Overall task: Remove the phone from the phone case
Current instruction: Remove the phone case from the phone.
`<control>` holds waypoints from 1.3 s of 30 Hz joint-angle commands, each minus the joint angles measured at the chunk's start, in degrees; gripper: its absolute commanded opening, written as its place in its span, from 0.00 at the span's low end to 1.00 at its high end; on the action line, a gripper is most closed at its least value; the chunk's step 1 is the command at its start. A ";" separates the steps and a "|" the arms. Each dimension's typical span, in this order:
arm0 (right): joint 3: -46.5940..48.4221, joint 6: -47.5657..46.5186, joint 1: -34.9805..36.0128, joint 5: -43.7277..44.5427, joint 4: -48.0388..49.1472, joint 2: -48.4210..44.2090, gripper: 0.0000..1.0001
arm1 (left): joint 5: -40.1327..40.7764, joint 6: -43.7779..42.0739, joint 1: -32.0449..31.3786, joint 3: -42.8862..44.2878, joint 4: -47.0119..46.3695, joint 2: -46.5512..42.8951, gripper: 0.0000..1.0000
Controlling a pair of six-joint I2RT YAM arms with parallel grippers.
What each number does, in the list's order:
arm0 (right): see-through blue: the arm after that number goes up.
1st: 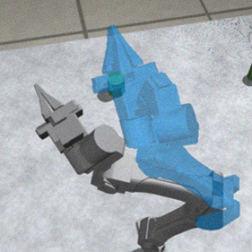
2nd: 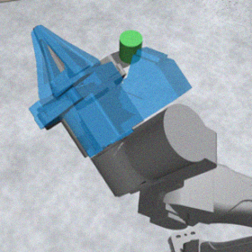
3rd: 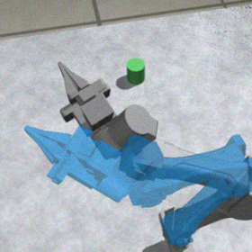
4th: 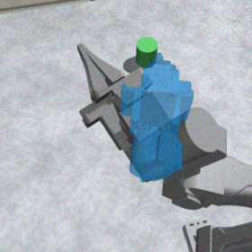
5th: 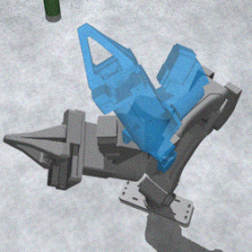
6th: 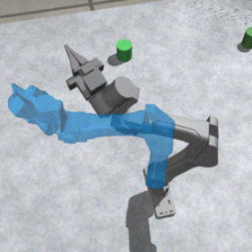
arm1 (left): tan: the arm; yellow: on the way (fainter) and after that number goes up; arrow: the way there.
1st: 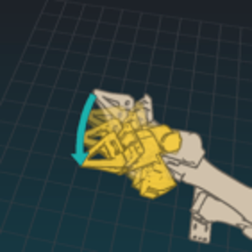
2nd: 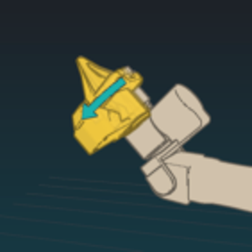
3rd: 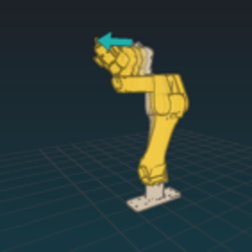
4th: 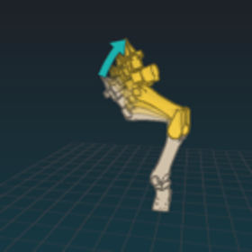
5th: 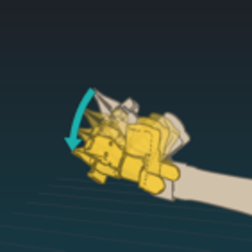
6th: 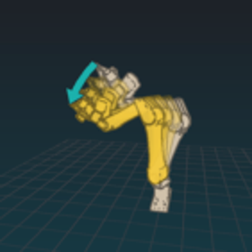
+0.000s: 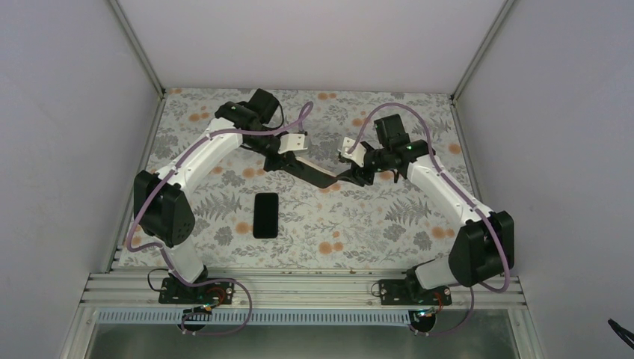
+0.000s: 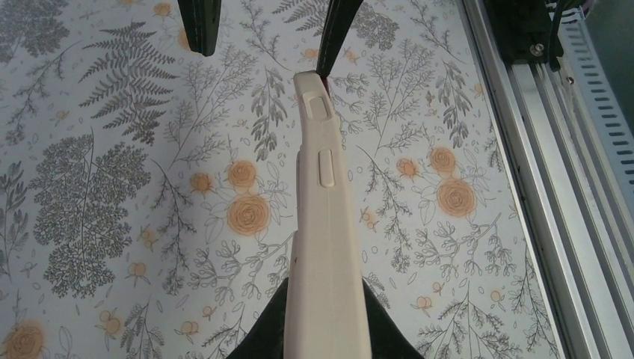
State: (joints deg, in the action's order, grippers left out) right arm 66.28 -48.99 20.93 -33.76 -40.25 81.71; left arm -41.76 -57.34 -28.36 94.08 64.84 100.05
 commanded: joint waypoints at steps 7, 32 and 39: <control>-3.19 4.86 -0.26 7.50 14.03 -1.43 0.55 | -11.01 -2.03 -1.38 4.46 3.95 0.22 0.02; 13.30 6.45 10.67 -13.35 3.60 12.61 0.55 | -17.76 -3.78 -2.74 12.74 8.14 3.12 0.02; 15.95 7.23 10.95 -26.35 0.35 17.75 0.55 | -16.12 -2.29 -1.90 13.16 6.14 2.47 0.02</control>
State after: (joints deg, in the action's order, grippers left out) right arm 77.21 -42.04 28.05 -41.39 -43.53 94.83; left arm -42.65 -59.57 -27.83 104.81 79.40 104.68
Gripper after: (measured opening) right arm 0.556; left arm 0.130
